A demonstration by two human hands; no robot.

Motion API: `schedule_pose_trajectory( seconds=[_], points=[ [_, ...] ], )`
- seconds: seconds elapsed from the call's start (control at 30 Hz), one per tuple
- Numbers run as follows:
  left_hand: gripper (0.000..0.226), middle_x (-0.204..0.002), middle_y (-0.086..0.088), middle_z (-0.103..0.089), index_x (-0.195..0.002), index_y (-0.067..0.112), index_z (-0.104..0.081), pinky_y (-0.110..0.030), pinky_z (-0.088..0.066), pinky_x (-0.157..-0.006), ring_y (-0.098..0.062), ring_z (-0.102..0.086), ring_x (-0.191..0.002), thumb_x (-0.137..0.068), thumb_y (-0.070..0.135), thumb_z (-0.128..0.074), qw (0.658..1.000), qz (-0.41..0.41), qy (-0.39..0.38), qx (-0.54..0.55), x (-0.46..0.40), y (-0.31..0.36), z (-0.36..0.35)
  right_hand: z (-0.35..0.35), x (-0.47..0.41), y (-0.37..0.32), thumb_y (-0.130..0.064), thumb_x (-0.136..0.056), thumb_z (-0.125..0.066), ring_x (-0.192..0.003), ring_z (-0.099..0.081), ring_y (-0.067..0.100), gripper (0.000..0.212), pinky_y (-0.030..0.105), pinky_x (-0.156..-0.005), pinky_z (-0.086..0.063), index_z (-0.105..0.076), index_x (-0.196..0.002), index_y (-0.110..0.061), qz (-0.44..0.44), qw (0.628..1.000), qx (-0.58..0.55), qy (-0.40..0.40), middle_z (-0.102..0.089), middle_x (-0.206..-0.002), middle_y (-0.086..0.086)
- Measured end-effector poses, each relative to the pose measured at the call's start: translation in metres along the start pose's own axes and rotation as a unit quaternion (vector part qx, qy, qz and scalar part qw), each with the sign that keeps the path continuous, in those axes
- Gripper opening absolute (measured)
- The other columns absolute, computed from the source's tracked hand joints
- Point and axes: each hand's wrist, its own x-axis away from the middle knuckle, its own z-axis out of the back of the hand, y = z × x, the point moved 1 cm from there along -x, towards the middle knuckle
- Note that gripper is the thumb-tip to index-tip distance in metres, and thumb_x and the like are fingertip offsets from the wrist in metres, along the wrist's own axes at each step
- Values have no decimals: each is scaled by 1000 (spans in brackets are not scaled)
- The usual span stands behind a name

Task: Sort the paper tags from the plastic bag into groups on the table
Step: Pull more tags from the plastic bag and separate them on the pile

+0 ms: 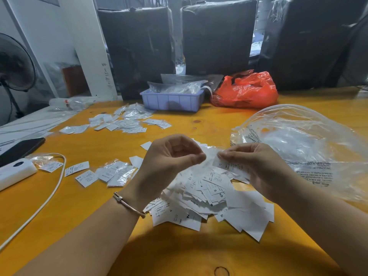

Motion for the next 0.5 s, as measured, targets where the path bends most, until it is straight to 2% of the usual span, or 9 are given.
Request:
schedule_pose_trajectory(
  seconds=[0.1,0.2,0.27,0.33,0.4,0.43,0.47,0.5],
  points=[
    [27,-84,-8,-75,-100,9,-67,-28,-56,-72,-21,-71,-75,-76,17,-75,1000,16,-1,0,-1,0,0,-2,0,0,-24,-45,-82,-66,-65,20,41,27,-64,-53,-70,-76,1,-2,1000,12,7,-68,-71,13],
    [43,-93,-9,-75,-117,15,-63,-32,-58,-80,-26,-71,-86,-77,24,-75,1000,16,-18,-19,-1,1,-2,-4,1,2,-29,-48,-81,-68,-62,20,37,30,-64,-46,-71,-72,-3,13,998,53,16,-67,-70,12],
    [46,-89,-7,-75,-116,15,-64,-35,-58,-81,-24,-71,-84,-73,22,-78,999,21,-30,-22,-1,2,-4,-6,2,2,-34,-48,-81,-67,-60,17,32,29,-61,-43,-75,-67,-9,23,997,69,14,-68,-70,10],
    [44,-81,-6,-73,-113,11,-66,-30,-59,-78,-20,-69,-76,-71,16,-78,999,32,-33,-8,-1,2,-5,-6,2,2,-37,-52,-80,-69,-57,16,32,27,-63,-41,-77,-69,-11,36,997,66,16,-69,-71,8],
    [42,-79,-7,-73,-111,7,-67,-26,-58,-74,-18,-68,-73,-71,14,-78,999,41,-22,-2,-1,1,-4,-4,2,0,-29,-63,-79,-74,-59,16,21,27,-70,-41,-79,-76,-12,60,996,59,39,-72,-77,6],
    [42,-79,-7,-74,-110,7,-67,-25,-57,-74,-18,-69,-72,-71,15,-78,999,44,-15,-1,-1,0,-3,-2,2,-2,-19,-69,-77,-76,-61,15,12,26,-71,-43,-79,-80,-14,80,993,65,54,-74,-81,6],
    [41,-80,-8,-74,-110,8,-67,-25,-57,-73,-18,-69,-72,-71,16,-78,999,46,-10,0,-1,0,-2,1,2,-3,-6,-75,-74,-75,-63,14,16,25,-69,-45,-78,-86,-15,104,989,75,68,-75,-85,6],
    [41,-81,-9,-75,-109,9,-67,-24,-56,-73,-19,-70,-72,-71,16,-78,999,47,-7,1,-1,0,0,2,2,-4,5,-78,-68,-74,-64,14,29,25,-67,-47,-77,-94,-17,125,985,83,80,-75,-87,7]
  ],
)
